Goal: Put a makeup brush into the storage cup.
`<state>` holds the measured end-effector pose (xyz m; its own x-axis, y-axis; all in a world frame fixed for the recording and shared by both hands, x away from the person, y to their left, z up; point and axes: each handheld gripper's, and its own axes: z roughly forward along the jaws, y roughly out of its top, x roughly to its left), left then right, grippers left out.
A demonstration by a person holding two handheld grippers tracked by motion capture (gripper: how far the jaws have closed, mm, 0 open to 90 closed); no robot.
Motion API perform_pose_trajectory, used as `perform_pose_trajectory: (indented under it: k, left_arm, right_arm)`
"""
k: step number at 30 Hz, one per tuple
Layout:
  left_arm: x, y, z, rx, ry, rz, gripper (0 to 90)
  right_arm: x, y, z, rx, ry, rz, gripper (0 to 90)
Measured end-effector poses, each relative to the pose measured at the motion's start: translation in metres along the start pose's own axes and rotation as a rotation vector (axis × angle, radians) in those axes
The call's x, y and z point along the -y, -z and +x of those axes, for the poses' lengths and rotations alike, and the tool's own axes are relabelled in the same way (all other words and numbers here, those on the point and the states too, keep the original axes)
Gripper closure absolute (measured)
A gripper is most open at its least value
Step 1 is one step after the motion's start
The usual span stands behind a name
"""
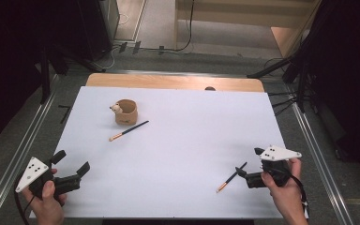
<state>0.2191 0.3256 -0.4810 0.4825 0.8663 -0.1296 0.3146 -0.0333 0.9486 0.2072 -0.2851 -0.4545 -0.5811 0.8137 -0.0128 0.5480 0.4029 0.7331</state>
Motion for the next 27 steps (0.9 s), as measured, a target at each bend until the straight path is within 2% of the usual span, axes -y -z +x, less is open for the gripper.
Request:
perform_pose_trajectory:
  k: [1, 3, 4, 5, 7, 11, 13, 16, 18, 19, 21, 25, 27]
  left_arm:
    - [0.000, -0.001, 0.000, 0.004, -0.006, 0.005, 0.0]
    - [0.000, -0.001, -0.001, 0.005, -0.006, 0.006, 0.0]
    - [0.000, -0.001, -0.001, 0.006, -0.006, 0.007, 0.0]
    - [0.000, -0.002, -0.001, 0.007, -0.005, 0.007, 0.0]
    - [0.000, -0.002, -0.001, 0.012, 0.001, 0.007, 0.0]
    - [0.000, -0.003, -0.002, 0.016, 0.006, 0.001, 0.0]
    - [0.000, -0.004, -0.004, 0.022, 0.002, 0.002, 0.0]
    - [0.000, -0.004, -0.004, 0.023, 0.001, 0.005, 0.0]
    - [0.000, -0.003, -0.003, 0.022, 0.001, 0.003, 0.0]
    - [0.000, -0.003, -0.003, 0.022, 0.001, 0.003, 0.0]
    - [0.000, -0.003, -0.002, 0.020, 0.002, 0.003, 0.0]
    - [0.000, -0.003, -0.001, 0.020, 0.004, 0.004, 0.0]
    - [0.001, -0.003, -0.001, 0.023, 0.000, 0.008, 0.0]
  right_arm:
    - [-0.004, -0.003, -0.003, -0.010, 0.016, 0.036, 5.4]
    - [-0.006, -0.005, -0.003, -0.016, 0.027, 0.054, 5.4]
    - [-0.009, -0.008, -0.004, -0.031, 0.048, 0.095, 5.4]
    - [-0.009, -0.008, -0.004, -0.031, 0.048, 0.095, 5.4]
    - [-0.013, -0.015, -0.003, -0.052, 0.078, 0.149, 6.3]
    - [-0.013, -0.022, -0.005, -0.086, 0.102, 0.186, 6.7]
    - [-0.013, -0.029, -0.007, -0.104, 0.108, 0.228, 6.8]
    - [-0.013, -0.034, -0.009, -0.108, 0.117, 0.256, 7.1]
    - [-0.013, -0.039, -0.010, -0.120, 0.143, 0.305, 7.3]
    - [-0.013, -0.039, -0.010, -0.120, 0.143, 0.305, 7.3]
    - [-0.014, -0.044, -0.007, -0.127, 0.180, 0.343, 7.3]
    - [-0.015, -0.048, -0.003, -0.145, 0.213, 0.379, 7.6]
    - [-0.015, -0.052, 0.000, -0.157, 0.255, 0.416, 8.0]
